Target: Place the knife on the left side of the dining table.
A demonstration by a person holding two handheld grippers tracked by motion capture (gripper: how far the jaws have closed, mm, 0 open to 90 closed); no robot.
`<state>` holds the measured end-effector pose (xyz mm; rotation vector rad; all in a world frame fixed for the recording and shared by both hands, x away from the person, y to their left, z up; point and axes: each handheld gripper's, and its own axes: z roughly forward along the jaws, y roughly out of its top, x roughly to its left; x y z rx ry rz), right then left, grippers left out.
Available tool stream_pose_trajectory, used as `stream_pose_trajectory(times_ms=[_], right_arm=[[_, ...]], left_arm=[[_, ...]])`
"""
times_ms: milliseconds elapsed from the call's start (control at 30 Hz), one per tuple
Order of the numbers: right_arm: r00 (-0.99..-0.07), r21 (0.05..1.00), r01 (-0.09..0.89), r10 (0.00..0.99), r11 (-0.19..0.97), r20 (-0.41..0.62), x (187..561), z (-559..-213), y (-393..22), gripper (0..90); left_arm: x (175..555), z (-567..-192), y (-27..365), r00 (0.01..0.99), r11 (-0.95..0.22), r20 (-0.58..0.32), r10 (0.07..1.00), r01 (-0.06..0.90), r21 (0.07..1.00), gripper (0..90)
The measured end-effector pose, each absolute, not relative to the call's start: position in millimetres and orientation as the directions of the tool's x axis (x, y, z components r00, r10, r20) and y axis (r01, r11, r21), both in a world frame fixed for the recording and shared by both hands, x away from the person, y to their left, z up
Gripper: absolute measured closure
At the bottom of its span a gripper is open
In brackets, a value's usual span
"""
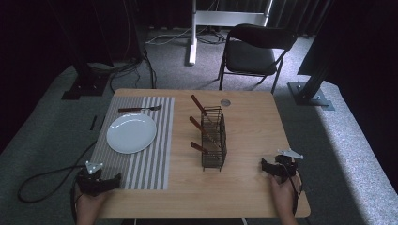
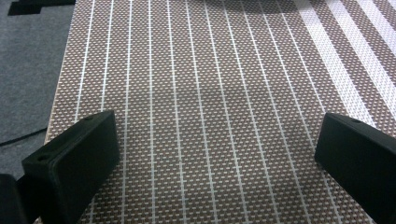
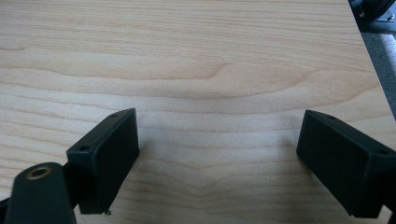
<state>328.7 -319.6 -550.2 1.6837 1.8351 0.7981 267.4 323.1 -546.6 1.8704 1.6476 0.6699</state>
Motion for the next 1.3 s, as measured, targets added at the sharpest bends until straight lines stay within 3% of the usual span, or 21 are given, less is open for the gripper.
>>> stream_pose_trajectory(times_ms=[1167,1300], right_arm=[[-0.091,0.724,0.688,0.996,0.054,0.012,329.4,-550.3,-319.9,12.1],[-0.091,0.723,0.689,0.996,0.054,0.013,329.6,-550.2,-319.9,12.0]], left_arm=[[263.3,-544.0,324.4,0.157,-0.135,0.03,0.987,0.715,0.686,3.1],[261.3,-543.5,325.7,0.161,-0.108,-0.014,0.987,0.722,0.683,3.1]])
